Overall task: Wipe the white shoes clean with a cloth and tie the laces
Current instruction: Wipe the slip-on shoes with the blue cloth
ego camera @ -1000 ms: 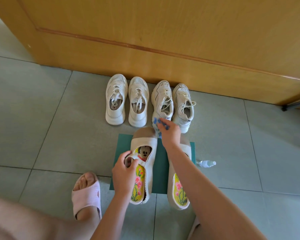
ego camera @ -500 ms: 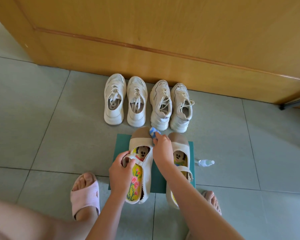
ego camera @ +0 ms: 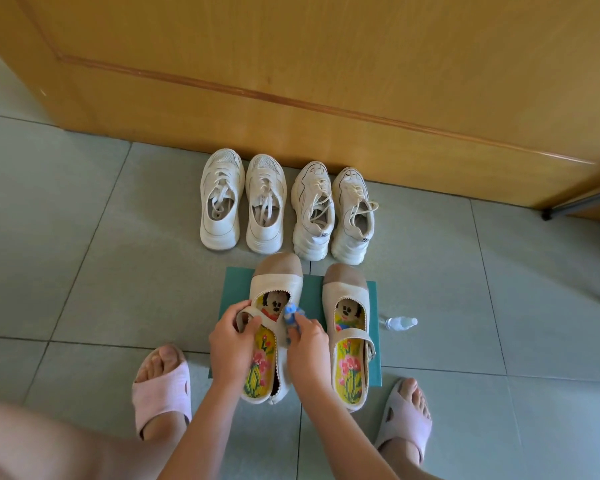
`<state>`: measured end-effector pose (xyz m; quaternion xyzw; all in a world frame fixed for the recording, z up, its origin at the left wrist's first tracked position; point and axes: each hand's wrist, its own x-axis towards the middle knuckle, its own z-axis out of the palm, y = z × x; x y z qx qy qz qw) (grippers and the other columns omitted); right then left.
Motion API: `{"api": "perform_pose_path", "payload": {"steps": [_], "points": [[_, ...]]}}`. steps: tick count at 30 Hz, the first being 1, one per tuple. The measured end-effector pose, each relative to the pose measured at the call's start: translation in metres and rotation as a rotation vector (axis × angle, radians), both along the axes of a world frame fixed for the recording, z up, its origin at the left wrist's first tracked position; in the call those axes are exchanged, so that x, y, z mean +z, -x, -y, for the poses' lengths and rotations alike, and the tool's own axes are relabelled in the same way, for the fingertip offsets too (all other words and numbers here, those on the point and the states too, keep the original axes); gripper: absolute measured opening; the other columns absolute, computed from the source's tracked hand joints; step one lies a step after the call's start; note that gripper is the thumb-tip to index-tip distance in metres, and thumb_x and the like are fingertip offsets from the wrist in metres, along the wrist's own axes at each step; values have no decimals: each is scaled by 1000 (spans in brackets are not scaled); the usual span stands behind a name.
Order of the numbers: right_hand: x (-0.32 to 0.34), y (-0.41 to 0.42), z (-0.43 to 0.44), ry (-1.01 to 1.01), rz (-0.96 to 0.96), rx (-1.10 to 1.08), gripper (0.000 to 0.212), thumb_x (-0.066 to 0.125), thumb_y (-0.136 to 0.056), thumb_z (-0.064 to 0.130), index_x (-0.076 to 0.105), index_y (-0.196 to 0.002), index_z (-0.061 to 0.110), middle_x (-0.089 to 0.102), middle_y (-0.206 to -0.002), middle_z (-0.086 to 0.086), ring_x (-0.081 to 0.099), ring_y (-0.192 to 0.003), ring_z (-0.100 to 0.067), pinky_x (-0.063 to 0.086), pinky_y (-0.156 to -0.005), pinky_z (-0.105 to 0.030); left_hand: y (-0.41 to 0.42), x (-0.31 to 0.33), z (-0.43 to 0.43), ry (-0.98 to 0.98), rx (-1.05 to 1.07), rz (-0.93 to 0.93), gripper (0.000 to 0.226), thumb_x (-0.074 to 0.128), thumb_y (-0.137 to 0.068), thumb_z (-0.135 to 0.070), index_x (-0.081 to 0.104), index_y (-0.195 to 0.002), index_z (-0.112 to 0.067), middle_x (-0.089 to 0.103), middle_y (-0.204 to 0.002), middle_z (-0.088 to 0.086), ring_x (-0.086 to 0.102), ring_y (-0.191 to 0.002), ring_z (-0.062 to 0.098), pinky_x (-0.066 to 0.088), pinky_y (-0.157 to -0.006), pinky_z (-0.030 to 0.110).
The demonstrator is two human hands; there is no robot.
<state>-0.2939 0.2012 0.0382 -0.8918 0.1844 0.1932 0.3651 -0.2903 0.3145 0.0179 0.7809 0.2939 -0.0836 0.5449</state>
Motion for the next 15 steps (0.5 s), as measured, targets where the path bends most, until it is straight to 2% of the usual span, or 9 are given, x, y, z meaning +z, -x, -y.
{"api": "perform_pose_path", "payload": {"steps": [4,7,11,15], "points": [[17,-8,7,-267,1,-202,29,48,-95,12,59,-122,18,68,-88,0,61,-71,-8,51,-62,-20,0,4,2,-21,-24,-6,27,62,-88,-18,62,-115,-18,66,-101,0,58,-90,16,39,-69,24],[28,-39,10,-366,111,-296,28,49,-95,11,58,-122,16,65,-80,-1,61,-71,-13,53,-68,-30,0,5,2,-61,-34,-14,28,62,-88,-20,62,-116,-18,65,-103,0,55,-89,14,38,-73,24],[19,-97,12,-95,244,-221,33,45,-96,13,58,-125,16,62,-103,-12,57,-87,-22,46,-78,-29,0,6,1,-53,-28,-21,30,63,-87,-21,62,-117,-18,66,-108,1,55,-92,15,41,-79,26],[2,-122,1,76,115,-42,31,40,-94,6,63,-114,8,59,-112,-14,54,-102,-29,45,-81,-34,0,7,3,-58,-26,-8,31,63,-87,-20,62,-117,-17,66,-111,1,54,-94,12,39,-79,24]]}}
